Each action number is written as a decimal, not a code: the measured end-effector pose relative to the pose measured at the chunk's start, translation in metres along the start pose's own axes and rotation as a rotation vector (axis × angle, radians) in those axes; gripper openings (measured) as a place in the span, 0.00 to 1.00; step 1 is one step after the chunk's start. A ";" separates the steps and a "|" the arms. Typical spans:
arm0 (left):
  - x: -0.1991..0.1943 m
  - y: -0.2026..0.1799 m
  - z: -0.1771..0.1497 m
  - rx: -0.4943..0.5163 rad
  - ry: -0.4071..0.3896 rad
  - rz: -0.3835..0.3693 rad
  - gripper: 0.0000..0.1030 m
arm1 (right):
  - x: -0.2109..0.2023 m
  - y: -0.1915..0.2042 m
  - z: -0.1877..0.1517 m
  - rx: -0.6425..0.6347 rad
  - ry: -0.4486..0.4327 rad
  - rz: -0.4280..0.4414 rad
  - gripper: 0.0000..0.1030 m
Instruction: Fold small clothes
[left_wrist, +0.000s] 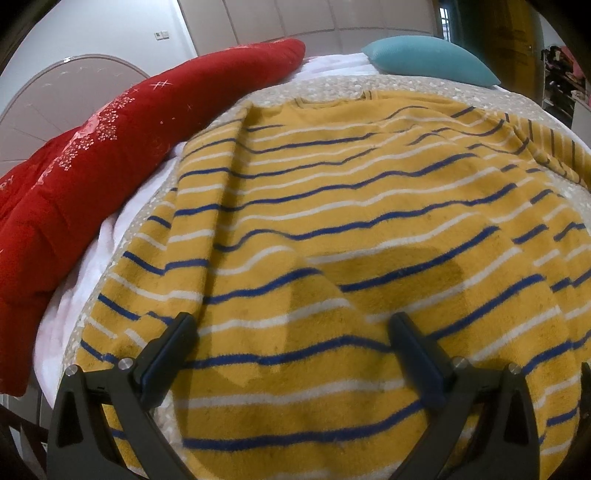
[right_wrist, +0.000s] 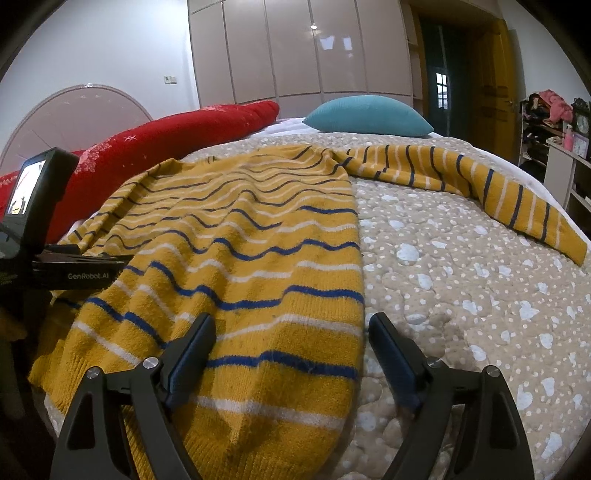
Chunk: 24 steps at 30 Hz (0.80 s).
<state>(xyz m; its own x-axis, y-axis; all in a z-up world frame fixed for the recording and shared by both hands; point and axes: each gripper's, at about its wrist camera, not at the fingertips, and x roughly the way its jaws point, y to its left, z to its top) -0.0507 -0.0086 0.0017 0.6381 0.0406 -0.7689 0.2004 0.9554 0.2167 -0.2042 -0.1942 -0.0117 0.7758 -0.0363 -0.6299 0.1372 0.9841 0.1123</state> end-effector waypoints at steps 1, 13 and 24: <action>-0.001 0.001 0.001 -0.003 0.004 0.001 1.00 | 0.000 0.000 0.000 0.001 -0.002 0.007 0.87; -0.094 0.060 -0.001 -0.093 -0.119 -0.037 0.97 | -0.003 0.000 -0.004 -0.014 -0.020 0.036 0.89; -0.046 0.149 -0.069 -0.292 0.060 -0.079 0.97 | -0.001 0.008 -0.005 -0.046 -0.039 -0.017 0.89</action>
<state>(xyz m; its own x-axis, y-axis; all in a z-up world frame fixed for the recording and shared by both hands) -0.1014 0.1524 0.0278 0.5822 -0.0280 -0.8126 0.0195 0.9996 -0.0205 -0.2075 -0.1852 -0.0140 0.7971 -0.0588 -0.6010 0.1228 0.9902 0.0661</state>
